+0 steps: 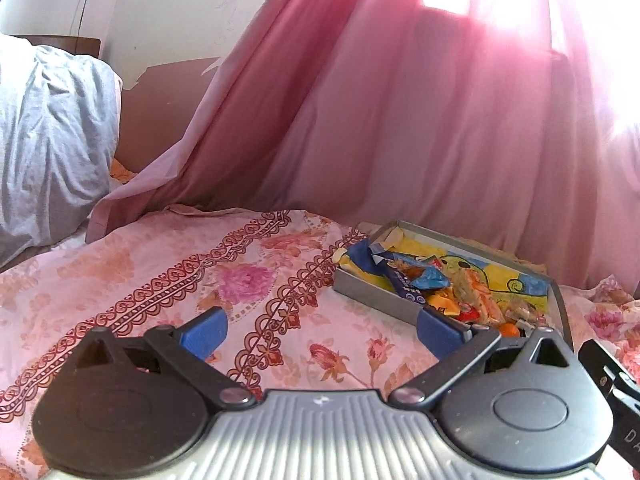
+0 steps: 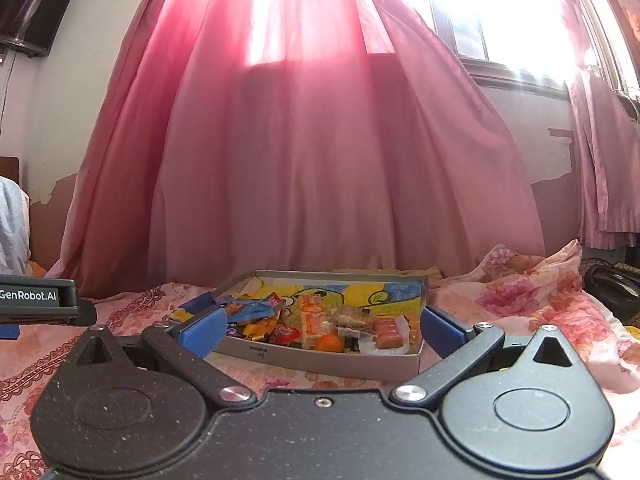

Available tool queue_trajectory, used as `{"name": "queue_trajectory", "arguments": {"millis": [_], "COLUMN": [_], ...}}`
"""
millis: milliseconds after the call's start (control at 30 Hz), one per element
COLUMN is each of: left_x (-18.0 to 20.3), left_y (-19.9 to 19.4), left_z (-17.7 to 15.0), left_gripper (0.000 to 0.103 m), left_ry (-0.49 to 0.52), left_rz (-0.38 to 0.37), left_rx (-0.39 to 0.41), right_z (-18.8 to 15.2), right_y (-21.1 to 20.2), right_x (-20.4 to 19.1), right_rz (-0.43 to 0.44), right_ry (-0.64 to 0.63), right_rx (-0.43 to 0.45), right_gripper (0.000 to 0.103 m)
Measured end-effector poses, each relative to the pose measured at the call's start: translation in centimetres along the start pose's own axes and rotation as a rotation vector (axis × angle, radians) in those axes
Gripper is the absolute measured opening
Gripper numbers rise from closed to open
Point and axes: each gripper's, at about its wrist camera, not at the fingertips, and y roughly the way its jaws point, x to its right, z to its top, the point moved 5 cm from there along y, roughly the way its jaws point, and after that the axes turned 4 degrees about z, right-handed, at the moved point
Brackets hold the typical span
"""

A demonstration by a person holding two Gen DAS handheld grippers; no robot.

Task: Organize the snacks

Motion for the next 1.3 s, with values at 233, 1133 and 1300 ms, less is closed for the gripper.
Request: {"name": "queue_trajectory", "arguments": {"millis": [233,1133,1300], "left_x": [-1.2,-6.7,-7.3], "left_y": [-0.8,-4.1,-5.2], "left_z": [-0.7,-5.9,-6.5], "left_gripper": [0.103,0.103,0.103], "left_ry": [0.018,0.049,0.061], "left_rz": [0.013,0.043,0.029], "left_rx": [-0.002,-0.058,-0.051], "right_z": [-0.8,-4.9,-5.0], "right_y": [-1.0,-7.2,-8.8], "right_x": [-0.8,-3.9,-4.1], "right_rz": [0.006,0.010,-0.002], "right_ry": [-0.013,-0.016,-0.002], "right_rx": [-0.040,-0.189,-0.170], "right_gripper": [0.102,0.102,0.102]}}
